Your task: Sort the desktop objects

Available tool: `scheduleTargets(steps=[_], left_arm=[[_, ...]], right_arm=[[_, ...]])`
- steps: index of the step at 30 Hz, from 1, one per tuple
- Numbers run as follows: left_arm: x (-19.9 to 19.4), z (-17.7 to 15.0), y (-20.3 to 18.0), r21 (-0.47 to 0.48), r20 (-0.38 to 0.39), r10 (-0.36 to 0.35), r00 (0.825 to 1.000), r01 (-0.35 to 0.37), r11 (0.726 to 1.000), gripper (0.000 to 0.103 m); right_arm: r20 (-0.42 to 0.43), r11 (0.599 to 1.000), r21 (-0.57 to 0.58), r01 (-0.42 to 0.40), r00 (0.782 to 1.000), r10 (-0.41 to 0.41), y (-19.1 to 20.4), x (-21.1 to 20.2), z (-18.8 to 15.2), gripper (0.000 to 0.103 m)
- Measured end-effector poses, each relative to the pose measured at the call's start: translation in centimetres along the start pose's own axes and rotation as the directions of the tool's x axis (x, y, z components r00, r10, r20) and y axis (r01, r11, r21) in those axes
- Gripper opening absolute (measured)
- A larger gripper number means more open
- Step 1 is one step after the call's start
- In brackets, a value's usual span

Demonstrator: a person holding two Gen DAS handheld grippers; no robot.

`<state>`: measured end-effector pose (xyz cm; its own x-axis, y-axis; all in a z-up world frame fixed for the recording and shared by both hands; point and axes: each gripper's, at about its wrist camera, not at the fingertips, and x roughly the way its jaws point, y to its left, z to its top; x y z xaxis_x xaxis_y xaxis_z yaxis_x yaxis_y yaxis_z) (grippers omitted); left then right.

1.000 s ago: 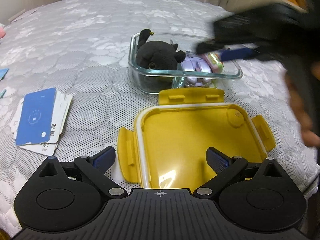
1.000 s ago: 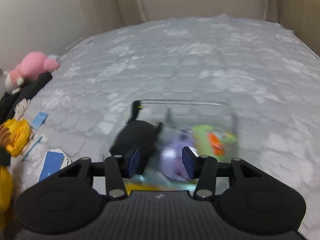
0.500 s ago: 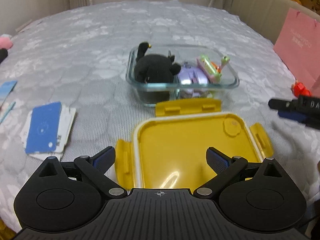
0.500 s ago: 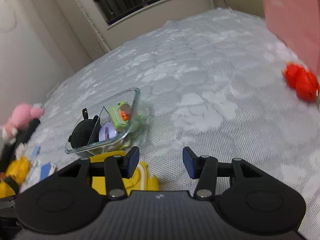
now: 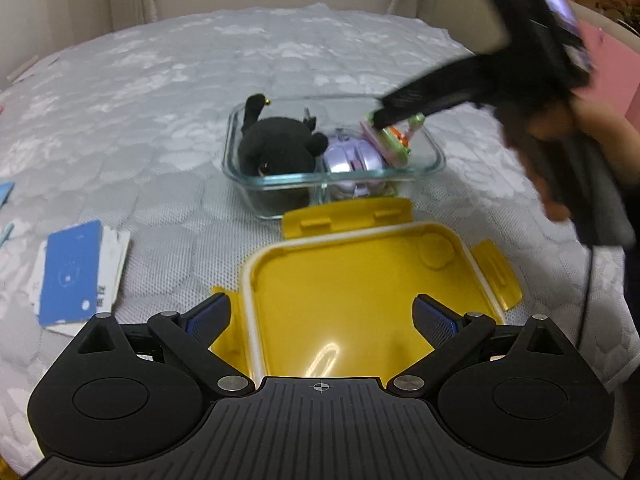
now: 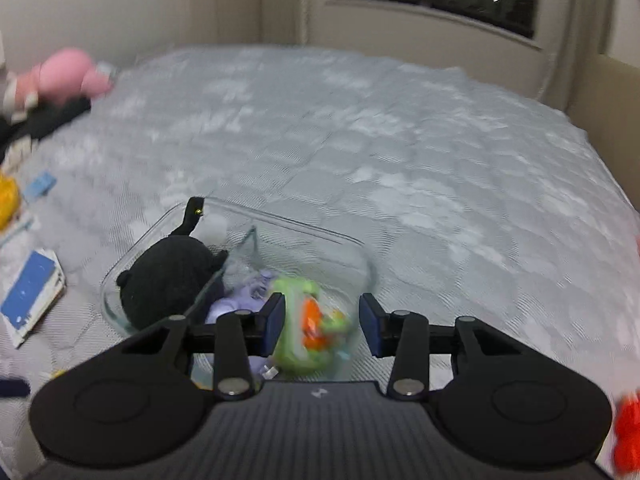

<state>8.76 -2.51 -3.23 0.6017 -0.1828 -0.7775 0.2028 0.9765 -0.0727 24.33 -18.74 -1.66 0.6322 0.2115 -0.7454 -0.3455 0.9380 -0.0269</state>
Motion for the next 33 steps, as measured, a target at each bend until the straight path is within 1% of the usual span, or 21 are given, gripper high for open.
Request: scheduleTargets(steps=[3,5,8,10,12,14,15,16,17,19,21,23,24,25,26,28,29,31,33], left_arm=[[0.4,-0.3,0.8,-0.018,-0.011,-0.014,1.000,0.013,1.000,0.100],[0.6,-0.5,1.3,-0.031,-0.019,-0.023,1.000,0.022,0.999,0.100],[0.8,-0.6,2.0,-0.051,-0.023,-0.033,0.999,0.032,0.998,0.100],[1.0,-0.6,2.6,-0.069,-0.024,-0.041,0.999,0.039,0.997,0.100],[1.0,-0.6,3.0,-0.090,-0.025,-0.054,0.998,0.052,0.995,0.100],[1.1,-0.6,3.2,-0.096,-0.025,-0.062,0.998,0.059,0.994,0.100],[1.1,-0.6,3.2,-0.098,-0.024,-0.064,0.998,0.062,0.993,0.100],[1.1,-0.6,3.2,-0.100,-0.024,-0.067,0.997,0.064,0.993,0.100],[1.0,-0.6,3.2,-0.096,-0.022,-0.069,0.997,0.067,0.993,0.100],[0.9,-0.6,3.1,-0.088,-0.019,-0.072,0.997,0.070,0.994,0.100],[0.8,-0.7,3.0,-0.080,-0.018,-0.068,0.998,0.066,0.995,0.100],[0.6,-0.7,3.0,-0.074,-0.015,-0.063,0.998,0.062,0.995,0.100],[0.5,-0.7,3.0,-0.075,-0.013,-0.063,0.998,0.062,0.995,0.100],[0.6,-0.7,3.1,-0.078,-0.014,-0.063,0.998,0.062,0.995,0.100],[0.6,-0.7,3.2,-0.081,-0.015,-0.063,0.998,0.062,0.995,0.100],[0.8,-0.7,3.4,-0.088,-0.017,-0.064,0.998,0.063,0.994,0.100],[0.9,-0.7,3.5,-0.092,-0.019,-0.066,0.998,0.064,0.994,0.100],[1.0,-0.7,3.5,-0.093,-0.019,-0.067,0.998,0.065,0.994,0.100],[1.1,-0.6,3.4,-0.094,-0.020,-0.067,0.998,0.065,0.993,0.100]], right_arm=[[-0.021,0.996,-0.055,0.073,0.997,-0.075,1.8,1.5,1.1,0.048],[-0.035,0.990,-0.086,0.112,0.993,-0.115,2.6,2.2,1.6,0.047],[-0.056,0.984,-0.098,0.148,0.986,-0.154,3.0,2.8,2.1,0.047],[-0.060,0.982,-0.101,0.163,0.984,-0.169,3.1,2.4,2.1,0.047],[-0.055,0.977,-0.109,0.184,0.980,-0.191,3.3,1.9,2.1,0.049],[-0.038,0.965,-0.136,0.222,0.973,-0.229,3.6,1.4,2.1,0.053],[-0.034,0.956,-0.165,0.243,0.967,-0.251,3.9,1.6,2.0,0.055],[-0.030,0.943,-0.204,0.263,0.961,-0.275,4.3,1.8,1.9,0.061],[-0.020,0.929,-0.239,0.282,0.955,-0.295,4.7,2.1,1.8,0.064],[-0.011,0.918,-0.268,0.293,0.952,-0.307,5.3,2.5,1.7,0.064],[-0.031,0.920,-0.271,0.284,0.953,-0.303,5.7,3.1,1.7,0.065],[-0.030,0.917,-0.268,0.294,0.949,-0.313,5.8,3.4,1.8,0.065],[-0.023,0.918,-0.264,0.295,0.950,-0.312,5.8,3.2,1.8,0.062],[-0.016,0.919,-0.260,0.297,0.950,-0.311,5.8,3.1,1.8,0.052],[-0.014,0.932,-0.236,0.276,0.958,-0.288,5.5,2.6,1.9,0.046],[-0.022,0.969,-0.134,0.207,0.977,-0.211,3.9,1.1,2.5,0.045],[-0.024,0.981,-0.083,0.176,0.984,-0.179,3.0,0.4,2.8,0.045],[-0.041,0.989,0.017,0.145,0.989,-0.144,0.9,-0.8,3.5,0.045],[-0.084,0.982,0.131,0.136,0.989,-0.126,-1.3,-1.3,3.7,0.045]])
